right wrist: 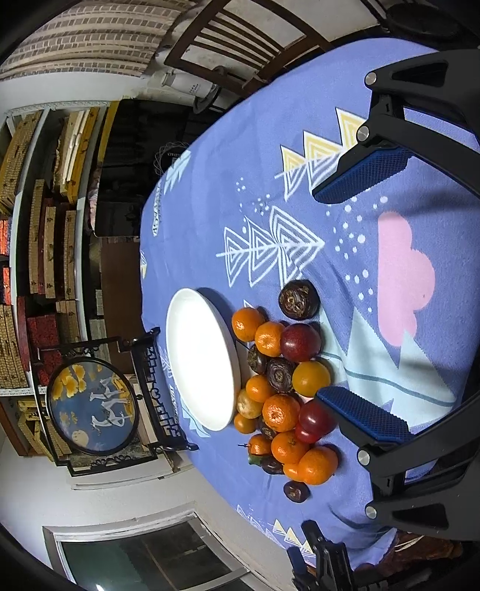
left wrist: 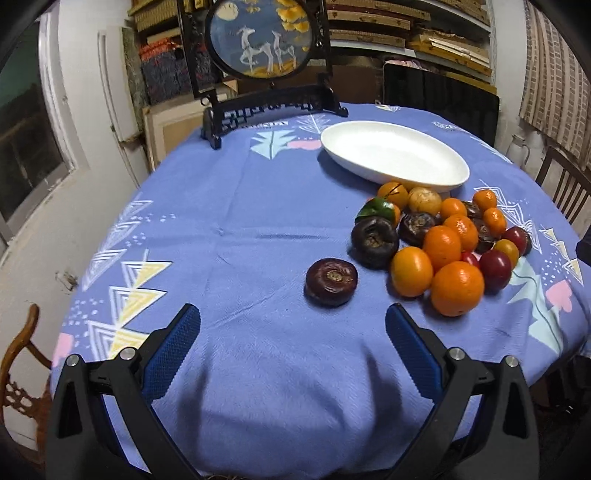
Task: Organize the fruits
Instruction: 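Grasp a dark brown fruit with the left gripper while the right grasps another, then carry both dark brown fruits onto the white plate and open both grippers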
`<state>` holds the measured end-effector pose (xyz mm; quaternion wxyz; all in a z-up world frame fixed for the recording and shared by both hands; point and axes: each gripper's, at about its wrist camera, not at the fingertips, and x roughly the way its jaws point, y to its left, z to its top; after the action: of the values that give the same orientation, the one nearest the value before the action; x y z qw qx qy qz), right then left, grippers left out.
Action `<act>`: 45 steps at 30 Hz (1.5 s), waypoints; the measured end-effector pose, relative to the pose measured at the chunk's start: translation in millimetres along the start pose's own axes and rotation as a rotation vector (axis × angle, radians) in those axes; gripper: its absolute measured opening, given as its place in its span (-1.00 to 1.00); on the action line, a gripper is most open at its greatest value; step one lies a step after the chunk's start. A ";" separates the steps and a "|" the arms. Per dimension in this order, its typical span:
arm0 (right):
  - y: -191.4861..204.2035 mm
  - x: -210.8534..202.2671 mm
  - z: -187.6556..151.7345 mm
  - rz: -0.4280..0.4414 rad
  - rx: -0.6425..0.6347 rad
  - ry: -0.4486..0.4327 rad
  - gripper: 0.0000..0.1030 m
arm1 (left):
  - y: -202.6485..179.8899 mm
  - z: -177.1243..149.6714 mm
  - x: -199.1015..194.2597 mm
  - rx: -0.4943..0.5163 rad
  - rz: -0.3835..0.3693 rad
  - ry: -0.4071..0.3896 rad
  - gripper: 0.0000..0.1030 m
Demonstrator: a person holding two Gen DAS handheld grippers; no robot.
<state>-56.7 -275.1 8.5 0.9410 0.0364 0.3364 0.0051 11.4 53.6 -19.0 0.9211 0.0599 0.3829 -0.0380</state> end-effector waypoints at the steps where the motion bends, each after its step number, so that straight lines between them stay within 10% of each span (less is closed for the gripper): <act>1: 1.5 0.0 0.1 0.002 -0.008 0.001 0.93 | -1.5 0.7 5.7 0.006 -0.005 0.007 0.91; 6: -1.0 -1.4 0.9 -0.020 -0.019 -0.007 0.93 | -19.6 4.9 27.0 0.076 -0.003 -0.001 0.89; 10: -6.6 4.3 0.0 -0.015 -0.013 0.016 0.93 | -24.8 10.5 56.7 0.082 -0.076 0.071 -0.02; 14: -8.1 11.3 -0.1 -0.004 -0.041 0.032 0.93 | -27.9 12.9 61.2 0.098 -0.121 0.041 -0.22; 19: -11.7 38.2 2.3 0.044 -0.065 0.094 0.91 | -29.1 4.1 46.7 0.073 -0.162 0.002 -0.22; 25: -6.1 74.1 8.3 0.015 -0.156 0.183 0.19 | -32.0 -6.7 23.0 0.063 -0.186 -0.028 -0.22; 33: 4.8 102.5 20.3 0.025 -0.218 0.269 0.13 | -31.4 -6.0 18.3 0.059 -0.192 -0.033 -0.22; 35: 7.8 107.1 23.1 0.029 -0.234 0.275 -0.23 | -29.3 -4.5 20.6 0.054 -0.191 -0.030 -0.22; 45: -7.0 75.2 47.5 0.117 -0.161 0.190 -0.23 | -26.3 27.2 5.2 0.047 -0.222 -0.074 -0.22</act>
<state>31.5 -282.6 -2.9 0.9030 -0.0206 0.4196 0.0903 31.1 23.6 -5.8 0.9230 0.0375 0.3521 -0.1507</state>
